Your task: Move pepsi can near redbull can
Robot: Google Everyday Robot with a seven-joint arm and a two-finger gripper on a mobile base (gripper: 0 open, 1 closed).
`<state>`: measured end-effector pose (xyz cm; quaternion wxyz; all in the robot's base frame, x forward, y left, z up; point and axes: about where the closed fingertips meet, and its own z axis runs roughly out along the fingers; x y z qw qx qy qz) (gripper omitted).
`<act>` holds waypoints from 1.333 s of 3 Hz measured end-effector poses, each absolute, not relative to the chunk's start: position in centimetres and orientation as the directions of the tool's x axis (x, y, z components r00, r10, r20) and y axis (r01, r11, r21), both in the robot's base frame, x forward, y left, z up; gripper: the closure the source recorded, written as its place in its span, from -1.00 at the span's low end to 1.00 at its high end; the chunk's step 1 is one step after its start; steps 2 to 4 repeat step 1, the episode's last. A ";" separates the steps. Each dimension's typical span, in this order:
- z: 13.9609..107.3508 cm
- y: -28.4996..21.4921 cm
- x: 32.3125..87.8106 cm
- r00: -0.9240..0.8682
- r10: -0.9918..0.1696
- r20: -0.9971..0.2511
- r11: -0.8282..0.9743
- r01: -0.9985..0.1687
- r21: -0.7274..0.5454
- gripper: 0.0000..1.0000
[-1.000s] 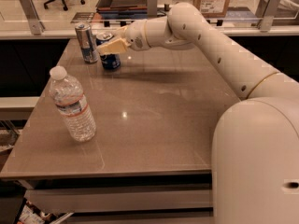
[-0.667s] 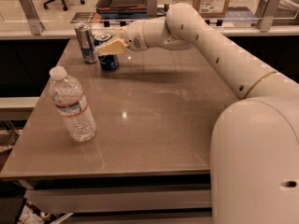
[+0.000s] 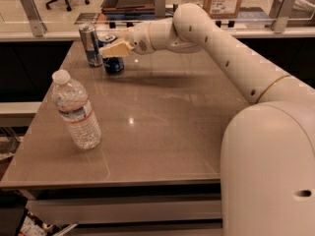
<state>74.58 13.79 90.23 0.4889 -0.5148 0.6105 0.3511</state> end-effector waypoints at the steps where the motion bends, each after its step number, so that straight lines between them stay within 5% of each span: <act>1: 90.1 14.1 74.5 0.008 -0.285 -0.959 0.219 -0.973 -0.073 -1.00; 4: 90.1 14.1 74.5 0.008 -0.285 -0.959 0.219 -0.973 -0.073 -1.00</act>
Offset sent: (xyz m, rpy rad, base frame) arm 0.0000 0.0000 0.0000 0.0000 0.0000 0.0000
